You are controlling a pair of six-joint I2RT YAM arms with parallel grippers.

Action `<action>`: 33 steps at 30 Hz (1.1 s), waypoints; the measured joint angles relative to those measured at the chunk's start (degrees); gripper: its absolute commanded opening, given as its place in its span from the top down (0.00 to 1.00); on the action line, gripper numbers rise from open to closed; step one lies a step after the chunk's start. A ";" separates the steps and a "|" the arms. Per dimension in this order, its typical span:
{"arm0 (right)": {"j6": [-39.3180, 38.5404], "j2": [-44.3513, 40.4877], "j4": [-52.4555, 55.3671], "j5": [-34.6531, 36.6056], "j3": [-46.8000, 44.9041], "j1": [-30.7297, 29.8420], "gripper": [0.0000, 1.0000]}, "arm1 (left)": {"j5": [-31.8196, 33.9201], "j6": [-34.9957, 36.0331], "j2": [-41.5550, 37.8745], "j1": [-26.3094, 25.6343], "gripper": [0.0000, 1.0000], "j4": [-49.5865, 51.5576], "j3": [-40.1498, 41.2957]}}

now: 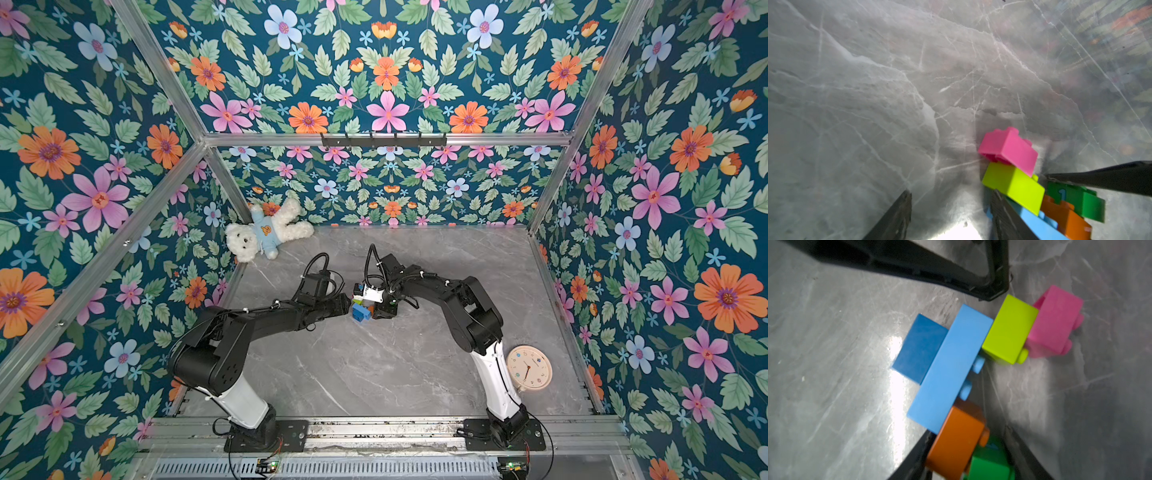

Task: Assemble the letter v with lego
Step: Assemble the lego brick with the lego brick.

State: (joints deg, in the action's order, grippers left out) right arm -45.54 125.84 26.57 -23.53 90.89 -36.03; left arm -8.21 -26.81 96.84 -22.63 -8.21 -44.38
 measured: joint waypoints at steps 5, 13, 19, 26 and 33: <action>0.44 0.00 -0.87 -0.11 -0.22 0.00 0.48 | -0.17 0.00 -0.02 0.02 0.37 -0.15 0.11; 1.92 0.00 -2.08 0.02 -0.52 -0.02 0.43 | -0.22 0.02 -0.09 0.02 0.37 -0.31 0.22; 4.11 0.00 -2.80 0.76 -0.68 -0.11 0.38 | -0.24 0.02 -0.09 0.02 0.38 -0.37 0.26; 6.23 0.00 -5.11 1.31 -1.44 -0.11 0.38 | -0.33 0.02 -0.09 0.02 0.37 -0.48 0.33; 8.57 -0.76 -8.44 2.84 -3.41 -0.13 0.39 | -0.44 0.15 -0.11 0.07 0.37 -0.52 0.35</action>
State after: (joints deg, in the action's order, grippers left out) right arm -36.97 125.08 18.13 -20.69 87.48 -36.16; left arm -8.64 -26.65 96.73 -22.57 -8.73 -44.03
